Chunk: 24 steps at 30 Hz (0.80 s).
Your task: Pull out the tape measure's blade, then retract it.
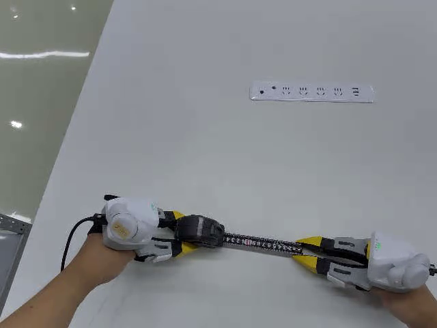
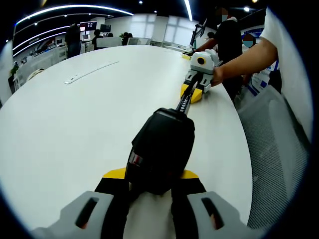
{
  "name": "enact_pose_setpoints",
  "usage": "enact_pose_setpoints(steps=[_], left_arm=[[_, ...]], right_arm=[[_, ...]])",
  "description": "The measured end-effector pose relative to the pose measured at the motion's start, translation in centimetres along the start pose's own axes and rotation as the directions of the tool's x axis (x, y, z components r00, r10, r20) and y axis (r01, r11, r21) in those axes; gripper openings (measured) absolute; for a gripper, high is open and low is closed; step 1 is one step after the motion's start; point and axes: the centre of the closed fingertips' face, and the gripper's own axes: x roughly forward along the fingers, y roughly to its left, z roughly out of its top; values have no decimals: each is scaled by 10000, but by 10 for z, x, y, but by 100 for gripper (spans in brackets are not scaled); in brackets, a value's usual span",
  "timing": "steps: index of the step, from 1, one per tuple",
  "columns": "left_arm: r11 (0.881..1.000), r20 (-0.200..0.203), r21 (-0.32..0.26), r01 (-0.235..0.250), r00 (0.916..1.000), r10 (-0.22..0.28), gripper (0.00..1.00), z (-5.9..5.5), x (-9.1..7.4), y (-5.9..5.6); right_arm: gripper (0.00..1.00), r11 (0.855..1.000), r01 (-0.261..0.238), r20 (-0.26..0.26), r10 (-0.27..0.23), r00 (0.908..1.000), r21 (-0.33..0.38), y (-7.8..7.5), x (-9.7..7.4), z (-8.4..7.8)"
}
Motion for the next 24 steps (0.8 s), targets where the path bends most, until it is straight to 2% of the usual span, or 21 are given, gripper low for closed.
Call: enact_pose_setpoints(steps=[24], left_arm=[[10000,-31,35,-13,10000,14,29,0,0,0]], right_arm=[[10,9994,231,-11,-231,9997,249,-2,-21,-6]])
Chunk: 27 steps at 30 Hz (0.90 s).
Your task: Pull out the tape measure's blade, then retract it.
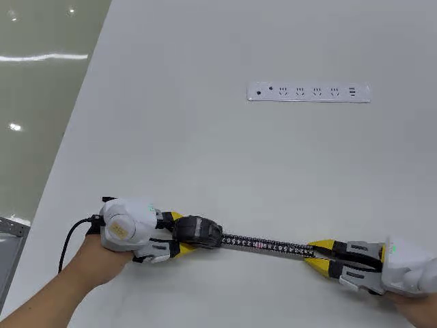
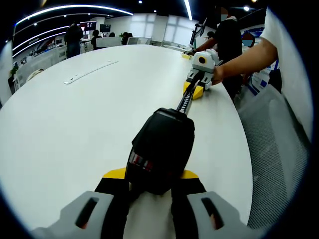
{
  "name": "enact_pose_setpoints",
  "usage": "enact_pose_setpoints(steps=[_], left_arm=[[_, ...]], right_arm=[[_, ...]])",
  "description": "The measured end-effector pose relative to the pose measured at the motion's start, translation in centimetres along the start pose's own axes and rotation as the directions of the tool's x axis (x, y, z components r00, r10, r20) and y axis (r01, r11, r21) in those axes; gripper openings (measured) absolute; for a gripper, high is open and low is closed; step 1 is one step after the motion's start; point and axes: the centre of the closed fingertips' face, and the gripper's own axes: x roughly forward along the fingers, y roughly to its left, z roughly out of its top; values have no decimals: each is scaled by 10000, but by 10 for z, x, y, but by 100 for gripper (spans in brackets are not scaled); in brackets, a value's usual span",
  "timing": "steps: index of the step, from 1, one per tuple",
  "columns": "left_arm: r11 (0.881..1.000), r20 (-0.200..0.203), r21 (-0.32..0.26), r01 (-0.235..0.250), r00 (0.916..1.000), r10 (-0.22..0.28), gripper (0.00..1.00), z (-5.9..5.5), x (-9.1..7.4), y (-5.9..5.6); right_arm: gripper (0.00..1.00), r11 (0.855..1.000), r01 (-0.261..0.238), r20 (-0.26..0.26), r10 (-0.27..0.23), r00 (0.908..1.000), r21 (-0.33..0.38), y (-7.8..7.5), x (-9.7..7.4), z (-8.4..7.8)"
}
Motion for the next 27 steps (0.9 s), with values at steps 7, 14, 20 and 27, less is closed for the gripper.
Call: enact_pose_setpoints(steps=[7,14,20,27], left_arm=[[10000,-12,-22,-10,10000,10,29,0,0,0],[10000,-21,-37,-23,10000,23,29,0,0,0],[10000,-24,-57,-20,10000,19,29,0,0,-1],[10000,-52,-54,-39,10000,39,29,0,0,0]], right_arm=[[10,9999,119,15,-119,9999,47,-3,-9,-2],[10,9998,186,22,-186,9998,116,-4,-15,-5],[10,9995,271,11,-272,9996,166,-5,-20,-7],[10,9991,347,5,-348,9994,238,-6,-25,-8]])
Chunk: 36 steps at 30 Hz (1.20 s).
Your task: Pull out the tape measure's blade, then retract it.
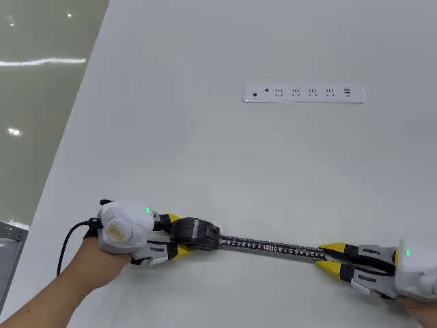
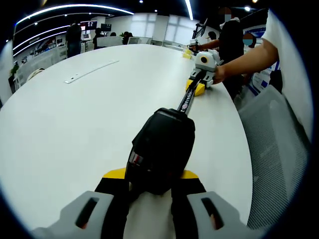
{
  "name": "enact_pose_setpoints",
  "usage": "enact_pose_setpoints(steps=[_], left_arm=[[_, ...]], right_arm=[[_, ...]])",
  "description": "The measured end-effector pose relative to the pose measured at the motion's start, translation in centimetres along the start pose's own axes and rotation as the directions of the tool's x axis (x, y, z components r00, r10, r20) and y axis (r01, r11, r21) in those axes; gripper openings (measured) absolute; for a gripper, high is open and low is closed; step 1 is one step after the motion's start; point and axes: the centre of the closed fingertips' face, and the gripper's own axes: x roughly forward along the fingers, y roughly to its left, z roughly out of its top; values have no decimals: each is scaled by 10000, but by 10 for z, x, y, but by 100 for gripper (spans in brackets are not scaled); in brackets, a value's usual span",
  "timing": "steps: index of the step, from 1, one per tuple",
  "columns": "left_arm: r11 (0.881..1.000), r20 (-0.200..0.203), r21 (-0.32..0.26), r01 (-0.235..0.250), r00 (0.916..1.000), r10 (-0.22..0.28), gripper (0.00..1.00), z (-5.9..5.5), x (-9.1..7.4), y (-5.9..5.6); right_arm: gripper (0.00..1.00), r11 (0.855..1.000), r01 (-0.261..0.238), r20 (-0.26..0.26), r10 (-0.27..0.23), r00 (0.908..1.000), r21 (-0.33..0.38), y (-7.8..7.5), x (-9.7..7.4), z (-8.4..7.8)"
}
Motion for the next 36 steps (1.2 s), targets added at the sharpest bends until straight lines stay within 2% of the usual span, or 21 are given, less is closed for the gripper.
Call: enact_pose_setpoints(steps=[36], left_arm=[[10000,-28,3,-22,10000,22,29,0,0,0]], right_arm=[[9,9992,326,58,-327,9994,211,-6,-23,-8]])
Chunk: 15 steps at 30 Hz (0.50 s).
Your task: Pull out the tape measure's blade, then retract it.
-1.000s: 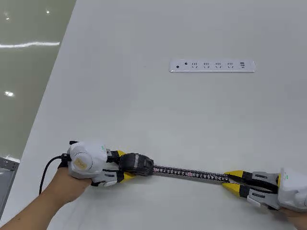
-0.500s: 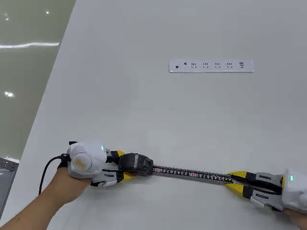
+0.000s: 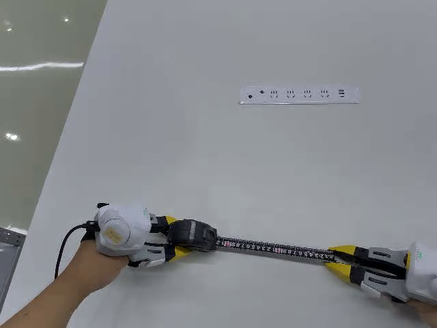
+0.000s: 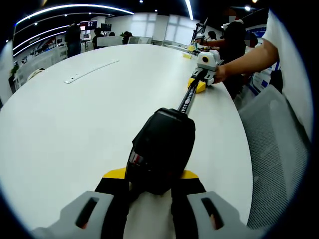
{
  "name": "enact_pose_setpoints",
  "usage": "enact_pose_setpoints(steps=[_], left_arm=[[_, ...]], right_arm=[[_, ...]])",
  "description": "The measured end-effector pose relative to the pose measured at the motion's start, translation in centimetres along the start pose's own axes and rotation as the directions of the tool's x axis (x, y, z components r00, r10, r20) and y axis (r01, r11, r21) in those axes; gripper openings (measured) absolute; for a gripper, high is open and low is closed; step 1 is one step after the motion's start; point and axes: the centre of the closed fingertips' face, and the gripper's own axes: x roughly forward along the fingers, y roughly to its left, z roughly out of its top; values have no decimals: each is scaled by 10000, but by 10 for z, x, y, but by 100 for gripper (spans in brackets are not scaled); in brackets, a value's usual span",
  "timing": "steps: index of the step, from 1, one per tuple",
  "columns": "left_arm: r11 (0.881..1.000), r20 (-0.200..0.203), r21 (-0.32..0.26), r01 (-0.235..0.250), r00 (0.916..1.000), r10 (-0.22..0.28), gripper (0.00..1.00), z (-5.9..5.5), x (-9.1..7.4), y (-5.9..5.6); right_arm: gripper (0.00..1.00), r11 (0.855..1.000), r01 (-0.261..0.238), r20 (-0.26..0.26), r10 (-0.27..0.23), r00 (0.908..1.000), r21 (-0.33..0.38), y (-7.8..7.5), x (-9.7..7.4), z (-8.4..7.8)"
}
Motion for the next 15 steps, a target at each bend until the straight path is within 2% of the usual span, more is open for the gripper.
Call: enact_pose_setpoints(steps=[15], left_arm=[[10000,-52,6,14,10000,-14,29,0,0,0]], right_arm=[[9,9998,181,19,-181,9998,108,-4,-12,-4]])
